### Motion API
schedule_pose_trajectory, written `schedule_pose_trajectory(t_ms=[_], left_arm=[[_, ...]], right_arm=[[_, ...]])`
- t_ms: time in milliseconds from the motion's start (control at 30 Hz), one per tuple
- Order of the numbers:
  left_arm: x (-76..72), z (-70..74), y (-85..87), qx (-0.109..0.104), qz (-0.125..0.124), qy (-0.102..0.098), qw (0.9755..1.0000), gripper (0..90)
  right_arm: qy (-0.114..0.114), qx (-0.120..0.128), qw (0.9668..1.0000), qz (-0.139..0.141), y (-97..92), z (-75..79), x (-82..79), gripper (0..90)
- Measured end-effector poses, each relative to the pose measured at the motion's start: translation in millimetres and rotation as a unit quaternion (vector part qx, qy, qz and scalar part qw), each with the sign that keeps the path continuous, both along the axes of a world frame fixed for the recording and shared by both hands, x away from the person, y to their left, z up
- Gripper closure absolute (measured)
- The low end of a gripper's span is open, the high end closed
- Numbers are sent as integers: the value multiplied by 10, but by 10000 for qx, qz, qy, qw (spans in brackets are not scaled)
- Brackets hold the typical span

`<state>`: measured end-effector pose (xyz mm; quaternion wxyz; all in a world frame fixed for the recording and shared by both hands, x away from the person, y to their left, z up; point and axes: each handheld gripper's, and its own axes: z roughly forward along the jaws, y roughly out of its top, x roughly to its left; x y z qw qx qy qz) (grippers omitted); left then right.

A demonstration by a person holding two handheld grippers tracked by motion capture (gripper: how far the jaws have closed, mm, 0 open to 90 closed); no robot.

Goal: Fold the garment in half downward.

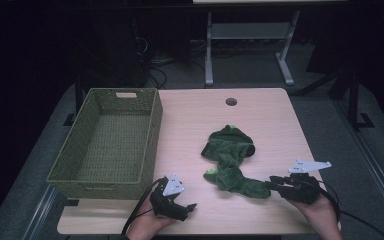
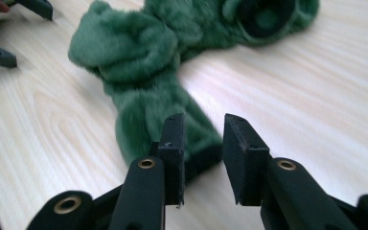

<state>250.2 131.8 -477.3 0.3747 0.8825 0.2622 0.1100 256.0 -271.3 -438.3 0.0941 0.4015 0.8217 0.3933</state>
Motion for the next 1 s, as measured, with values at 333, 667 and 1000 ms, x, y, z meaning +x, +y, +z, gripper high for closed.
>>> schedule_pose_trajectory(t_ms=[333,667,1000], left_arm=[[0,0,0,-2,0,-1,10000,128],[0,0,0,0,-1,3,10000,128],[0,0,0,1,-1,2,10000,127]], right_arm=[[357,43,9993,80,-164,-152,-267,657],[562,103,9980,268,-77,-244,-202,623],[625,126,9972,399,25,-278,-130,825]])
